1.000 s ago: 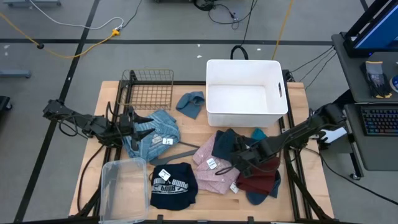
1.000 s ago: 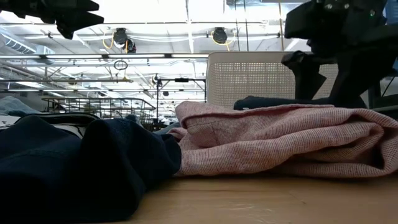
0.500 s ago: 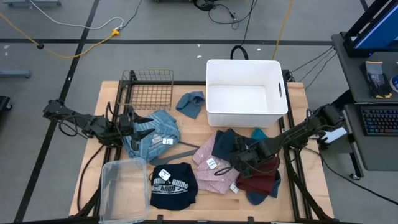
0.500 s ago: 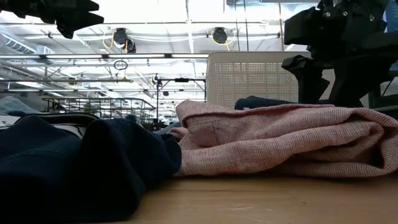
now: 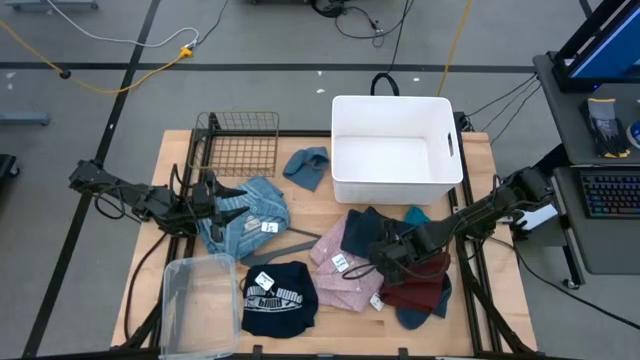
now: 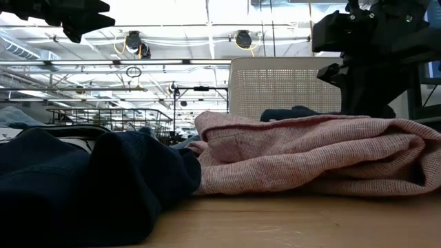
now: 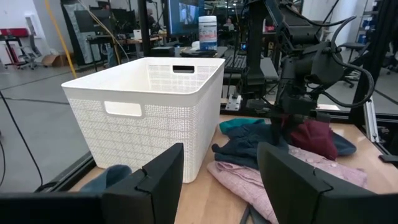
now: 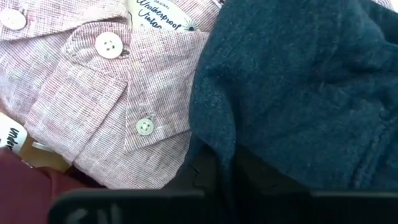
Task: Pick & Place Cloths
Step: Put the dark blue underwear into the black basket
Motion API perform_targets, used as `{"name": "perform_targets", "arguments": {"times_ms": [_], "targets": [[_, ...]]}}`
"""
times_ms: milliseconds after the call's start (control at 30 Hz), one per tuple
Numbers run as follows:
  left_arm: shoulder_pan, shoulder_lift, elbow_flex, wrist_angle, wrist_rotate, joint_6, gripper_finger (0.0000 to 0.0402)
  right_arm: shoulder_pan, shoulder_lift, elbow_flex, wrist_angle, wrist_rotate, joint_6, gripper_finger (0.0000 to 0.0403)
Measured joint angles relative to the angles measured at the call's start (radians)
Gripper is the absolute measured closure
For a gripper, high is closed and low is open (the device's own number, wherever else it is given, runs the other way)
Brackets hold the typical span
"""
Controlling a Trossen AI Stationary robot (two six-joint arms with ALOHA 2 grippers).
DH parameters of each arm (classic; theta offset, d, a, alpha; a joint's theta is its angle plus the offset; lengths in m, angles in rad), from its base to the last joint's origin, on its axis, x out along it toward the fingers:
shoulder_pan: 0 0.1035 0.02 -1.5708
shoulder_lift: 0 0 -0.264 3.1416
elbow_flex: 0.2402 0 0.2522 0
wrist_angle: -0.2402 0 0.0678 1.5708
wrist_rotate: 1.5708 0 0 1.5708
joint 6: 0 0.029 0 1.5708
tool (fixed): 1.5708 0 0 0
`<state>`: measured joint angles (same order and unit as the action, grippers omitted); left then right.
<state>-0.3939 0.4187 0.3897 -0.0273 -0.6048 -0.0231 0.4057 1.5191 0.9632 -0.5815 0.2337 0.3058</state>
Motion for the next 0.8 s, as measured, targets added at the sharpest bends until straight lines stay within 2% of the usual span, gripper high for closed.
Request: {"name": "perform_targets", "arguments": {"times_ms": [167,400,633,800], "targets": [[0.0,0.0,0.0,0.001,0.0,-0.002,0.0192,0.0,-0.03,0.016,-0.007,0.001,0.008,0.039],[0.0,0.0,0.0,0.035,0.0,-0.012,0.0192,-0.002,-0.134,0.123,-0.006,0.033,-0.007,0.0397],[0.0,0.0,0.0,0.157,0.0,-0.012,0.0192,-0.012,-0.243,0.238,0.024,0.056,-0.015,0.0398],[0.0,0.0,0.0,0.273,0.0,-0.022,0.0192,-0.011,-0.309,0.286,0.131,0.045,-0.038,0.0398]]}}
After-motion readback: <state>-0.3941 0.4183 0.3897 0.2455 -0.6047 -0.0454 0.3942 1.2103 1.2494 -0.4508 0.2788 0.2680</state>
